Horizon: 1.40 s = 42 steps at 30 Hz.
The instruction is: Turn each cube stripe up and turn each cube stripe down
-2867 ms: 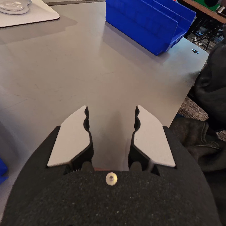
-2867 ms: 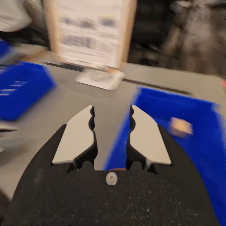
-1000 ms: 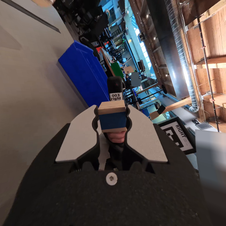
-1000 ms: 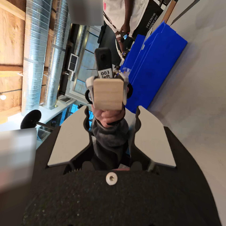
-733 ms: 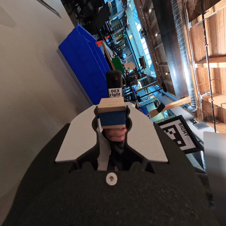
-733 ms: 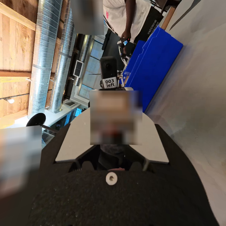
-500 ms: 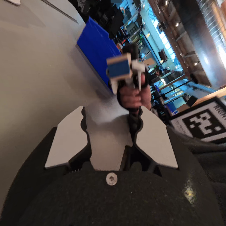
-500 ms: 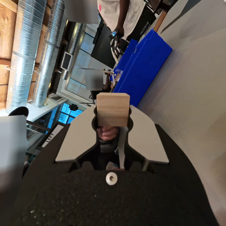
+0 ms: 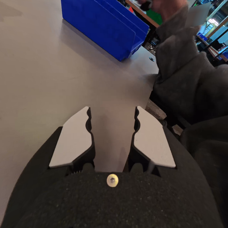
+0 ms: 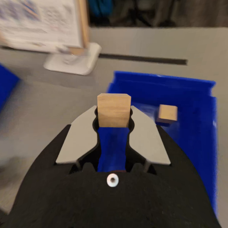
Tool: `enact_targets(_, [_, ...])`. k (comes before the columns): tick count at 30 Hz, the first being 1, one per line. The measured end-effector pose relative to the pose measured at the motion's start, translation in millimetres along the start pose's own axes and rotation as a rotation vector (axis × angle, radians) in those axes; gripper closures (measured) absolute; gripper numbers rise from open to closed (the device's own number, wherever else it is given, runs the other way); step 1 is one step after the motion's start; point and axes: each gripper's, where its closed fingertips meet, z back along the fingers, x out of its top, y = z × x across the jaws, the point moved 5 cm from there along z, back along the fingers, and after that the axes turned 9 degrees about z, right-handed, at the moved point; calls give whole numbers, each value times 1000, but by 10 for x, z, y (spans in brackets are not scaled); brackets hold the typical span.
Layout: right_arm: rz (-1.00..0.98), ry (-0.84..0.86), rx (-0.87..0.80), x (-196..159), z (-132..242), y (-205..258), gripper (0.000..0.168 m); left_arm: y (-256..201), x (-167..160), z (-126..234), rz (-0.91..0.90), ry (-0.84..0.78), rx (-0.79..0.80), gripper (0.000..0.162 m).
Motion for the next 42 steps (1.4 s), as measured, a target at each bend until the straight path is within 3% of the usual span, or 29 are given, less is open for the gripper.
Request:
enact_targets(3, [25, 217, -77, -226, -581, -369, 122, -11, 14, 18, -4, -5, -7, 96])
enact_targets(7, [79, 414, -111, -465, -1098, -484, 122, -2, 15, 27, 6, 2, -10, 95])
enact_targets(17, [78, 524, -103, -660, -1330, -452, 120, 0, -22, 0, 15, 42, -18, 94])
enact_targets(20, [78, 435, -126, -553, -1089, -488, 102, 1, -25, 3, 16, 41, -17, 93])
enact_targets(24, [46, -47, -83, -114, -139, -205, 107, 17, -19, 19, -2, 44, 2, 93])
enact_targets(26, [43, -312, 45, -61, 298, 205, 109, 36, -26, 13, -9, 52, 13, 93])
enact_targets(28, [37, -476, 254, -231, 535, 786, 113, 44, -37, 0, -6, 66, 13, 93])
enact_targets(31, [16, -505, 565, -769, 548, 1705, 115, 56, -33, 11, -17, 78, 32, 94])
enact_targets(34, [31, -396, 734, -1177, 422, 2300, 116, 42, 131, 188, -36, 53, 96, 94])
enact_targets(38, [89, -307, 799, -1278, 344, 2536, 117, 173, 672, 909, -156, 7, 355, 96])
enact_targets(42, [165, -283, 771, -1357, 315, 2559, 117, 640, 1122, 1563, -330, 210, 656, 98])
